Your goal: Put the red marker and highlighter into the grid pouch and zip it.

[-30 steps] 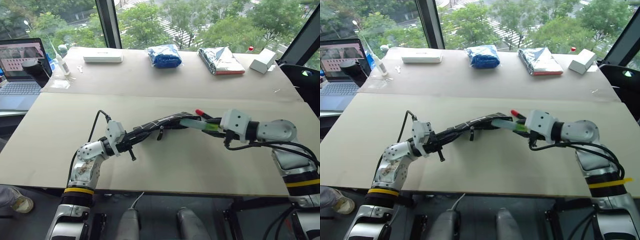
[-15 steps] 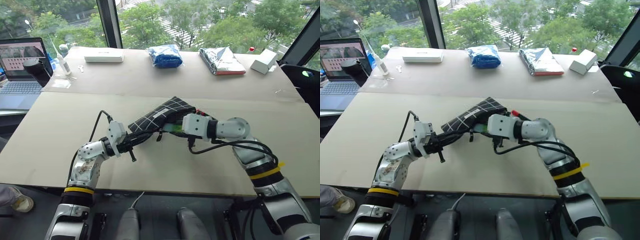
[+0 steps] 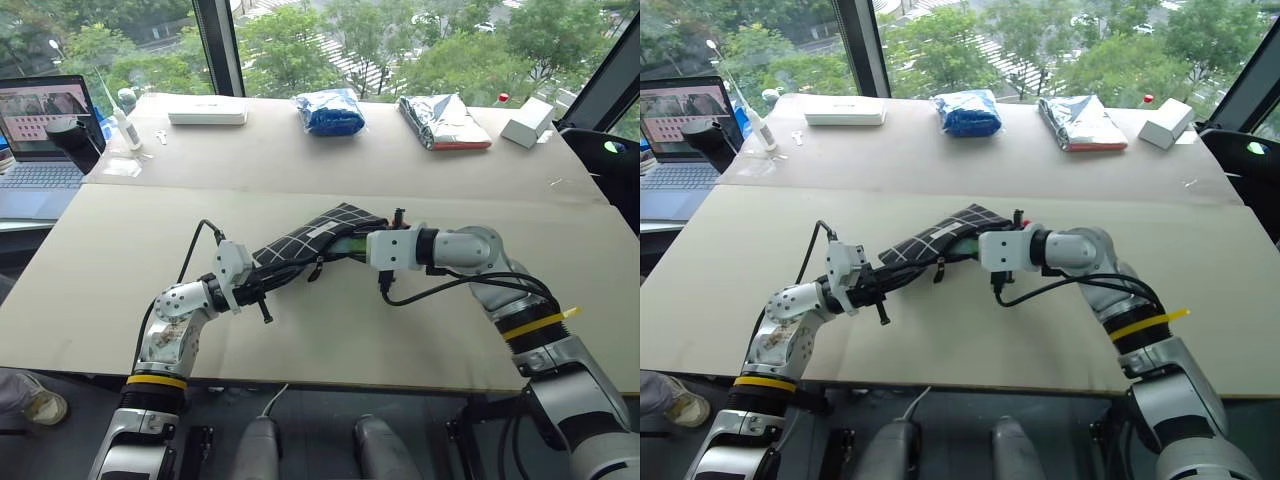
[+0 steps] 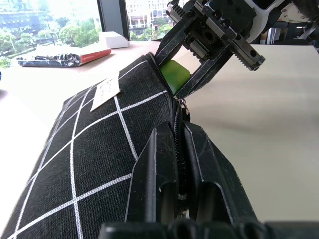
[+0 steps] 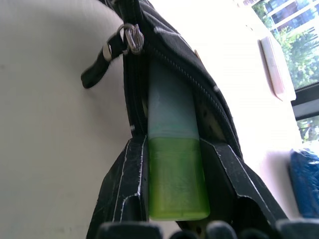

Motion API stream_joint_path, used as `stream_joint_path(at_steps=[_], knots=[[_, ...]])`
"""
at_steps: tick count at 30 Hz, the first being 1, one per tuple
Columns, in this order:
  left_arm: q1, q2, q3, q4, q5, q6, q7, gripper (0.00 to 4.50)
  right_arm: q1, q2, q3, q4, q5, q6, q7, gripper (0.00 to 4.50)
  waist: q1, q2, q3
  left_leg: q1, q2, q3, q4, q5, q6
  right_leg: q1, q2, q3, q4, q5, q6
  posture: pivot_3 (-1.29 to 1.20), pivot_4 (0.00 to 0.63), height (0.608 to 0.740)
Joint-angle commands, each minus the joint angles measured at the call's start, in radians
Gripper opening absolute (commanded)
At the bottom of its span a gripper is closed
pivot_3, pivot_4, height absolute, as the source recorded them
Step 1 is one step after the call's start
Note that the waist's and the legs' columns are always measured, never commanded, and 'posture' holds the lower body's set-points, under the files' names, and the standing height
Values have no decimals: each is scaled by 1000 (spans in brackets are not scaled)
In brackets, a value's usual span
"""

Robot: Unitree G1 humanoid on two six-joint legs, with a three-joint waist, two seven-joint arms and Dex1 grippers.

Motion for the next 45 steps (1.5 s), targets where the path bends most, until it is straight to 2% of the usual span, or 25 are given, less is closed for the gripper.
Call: stream_joint_path(at_steps=[1,8,15,24,26,31,34,36,37,41,43,45], knots=[[-13,-1,16,-43,-43,24,-6,0,-28,-34,-24,-3,-2,-154,-11,1097,-1,0,0,0,0,0,0,0,0,0,0,0,0,0,0,0,150,740],[-13,-8,19,-71,-94,95,-12,0,-27,-37,-7,31,-33,-249,-34,1097,-1,0,0,0,0,0,0,0,0,0,0,0,0,0,0,0,150,740],[31,29,-8,-146,-152,252,-65,0,-37,-38,3,85,-66,-302,-44,1097,-2,0,0,0,0,0,0,0,0,0,0,0,0,0,0,0,150,740],[46,42,3,-165,-158,288,-78,0,-25,-41,6,99,-59,-319,-21,1097,-3,0,0,0,0,0,0,0,0,0,0,0,0,0,0,0,150,740],[46,38,1,-172,-156,291,-73,0,-8,-32,16,68,-19,-285,27,2101,-3,0,0,0,0,0,0,0,0,0,0,0,0,0,0,0,150,740],[49,32,3,-180,-152,285,-63,0,-6,-31,-13,56,8,-245,41,3683,-1,0,0,0,0,0,0,0,0,0,0,0,0,0,0,0,150,740],[47,30,8,-174,-146,274,-52,0,-20,-50,-52,73,41,-244,36,3683,0,0,0,0,0,0,0,0,0,0,0,0,0,0,0,0,150,740],[46,30,11,-169,-143,269,-46,0,-9,-61,-103,38,166,-158,87,3683,0,0,0,0,0,0,0,0,0,0,0,0,0,0,0,0,150,740],[46,30,12,-168,-141,267,-44,0,2,-68,-139,-6,264,-51,127,3683,0,0,0,0,0,0,0,0,0,1,0,0,0,0,0,0,150,740],[42,31,17,-155,-141,263,-40,0,48,-139,-319,-177,719,532,245,3683,3,0,0,0,0,-1,0,0,0,1,0,0,0,0,0,0,150,740],[41,31,19,-151,-140,261,-40,0,52,-153,-394,-166,814,653,243,3683,5,0,0,0,0,-2,0,0,0,3,0,0,0,0,0,0,150,740],[42,31,20,-150,-140,261,-41,0,47,-141,-426,-136,793,644,208,3683,2,0,0,2,0,-3,1,0,0,6,0,-1,-1,0,0,0,150,740]])
